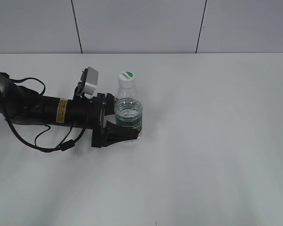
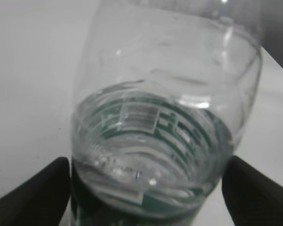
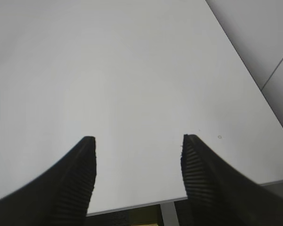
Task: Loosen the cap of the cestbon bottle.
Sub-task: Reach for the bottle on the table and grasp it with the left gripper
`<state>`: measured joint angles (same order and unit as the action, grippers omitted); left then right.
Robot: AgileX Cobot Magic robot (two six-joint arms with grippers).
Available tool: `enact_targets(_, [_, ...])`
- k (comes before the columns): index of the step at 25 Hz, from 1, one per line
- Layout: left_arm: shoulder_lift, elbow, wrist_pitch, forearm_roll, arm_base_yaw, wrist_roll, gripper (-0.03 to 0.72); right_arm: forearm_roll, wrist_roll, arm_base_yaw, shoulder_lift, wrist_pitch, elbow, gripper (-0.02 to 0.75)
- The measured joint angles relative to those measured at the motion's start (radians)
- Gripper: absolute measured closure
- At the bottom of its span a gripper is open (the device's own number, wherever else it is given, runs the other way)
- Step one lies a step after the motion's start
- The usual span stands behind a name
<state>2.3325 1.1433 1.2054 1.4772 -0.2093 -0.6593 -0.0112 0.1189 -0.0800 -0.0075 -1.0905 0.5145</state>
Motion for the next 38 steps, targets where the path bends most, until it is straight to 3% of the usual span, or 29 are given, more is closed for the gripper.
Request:
enact_targets(7, [0.000, 0.041, 0.002, -0.013, -0.034, 0.000, 0.104, 0.000, -0.001, 0.000, 0.000, 0.000, 0.000, 0.297])
enact_targets(38, [0.050, 0.042, 0.002, -0.093, -0.035, 0.016, 0.111, 0.000, -0.001, 0.000, 0.000, 0.000, 0.000, 0.297])
